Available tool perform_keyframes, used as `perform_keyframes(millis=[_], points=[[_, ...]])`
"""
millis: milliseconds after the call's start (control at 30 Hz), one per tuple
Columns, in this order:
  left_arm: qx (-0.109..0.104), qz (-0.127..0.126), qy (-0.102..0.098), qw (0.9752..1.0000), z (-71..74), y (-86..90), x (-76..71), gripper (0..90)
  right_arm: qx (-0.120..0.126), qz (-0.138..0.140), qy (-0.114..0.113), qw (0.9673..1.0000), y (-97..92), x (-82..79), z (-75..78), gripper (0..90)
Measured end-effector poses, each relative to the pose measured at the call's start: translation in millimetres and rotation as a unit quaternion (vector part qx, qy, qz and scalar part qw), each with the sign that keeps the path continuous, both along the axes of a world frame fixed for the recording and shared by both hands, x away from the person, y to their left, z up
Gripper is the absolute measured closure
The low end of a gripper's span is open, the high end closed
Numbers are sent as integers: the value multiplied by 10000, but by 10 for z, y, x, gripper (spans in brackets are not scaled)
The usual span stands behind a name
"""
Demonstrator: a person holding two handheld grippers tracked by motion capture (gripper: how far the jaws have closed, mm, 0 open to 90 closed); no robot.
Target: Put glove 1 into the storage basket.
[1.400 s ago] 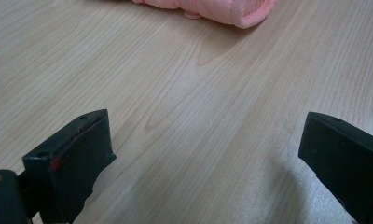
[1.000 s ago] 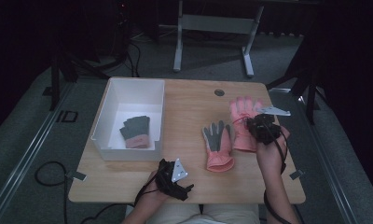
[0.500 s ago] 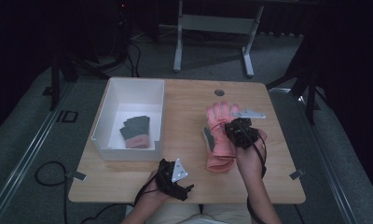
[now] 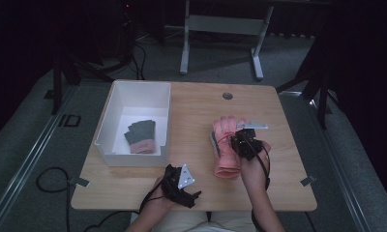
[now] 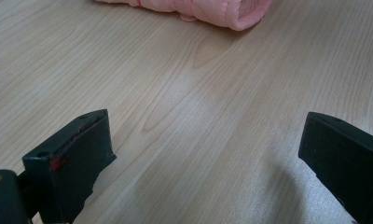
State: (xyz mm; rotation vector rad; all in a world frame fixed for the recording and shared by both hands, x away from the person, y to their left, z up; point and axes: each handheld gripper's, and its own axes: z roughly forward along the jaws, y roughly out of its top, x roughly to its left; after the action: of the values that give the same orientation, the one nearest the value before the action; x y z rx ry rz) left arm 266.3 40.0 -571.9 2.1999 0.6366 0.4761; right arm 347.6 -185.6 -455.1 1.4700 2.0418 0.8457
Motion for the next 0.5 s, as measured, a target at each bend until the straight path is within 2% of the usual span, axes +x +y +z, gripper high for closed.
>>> perform_keyframes(millis=[133, 267, 500], points=[[8, 5, 12, 10000, -2, 0, 1, 25, -36, -77, 162, 9998, 1, 76, -175, 874], [17, 2, 4, 10000, -4, -2, 3, 25, -80, -143, 228, 9996, -10, 113, -300, 873], [7, 0, 32, 10000, -4, -1, 1, 25, -110, -27, 352, 9993, 24, 168, -486, 864]])
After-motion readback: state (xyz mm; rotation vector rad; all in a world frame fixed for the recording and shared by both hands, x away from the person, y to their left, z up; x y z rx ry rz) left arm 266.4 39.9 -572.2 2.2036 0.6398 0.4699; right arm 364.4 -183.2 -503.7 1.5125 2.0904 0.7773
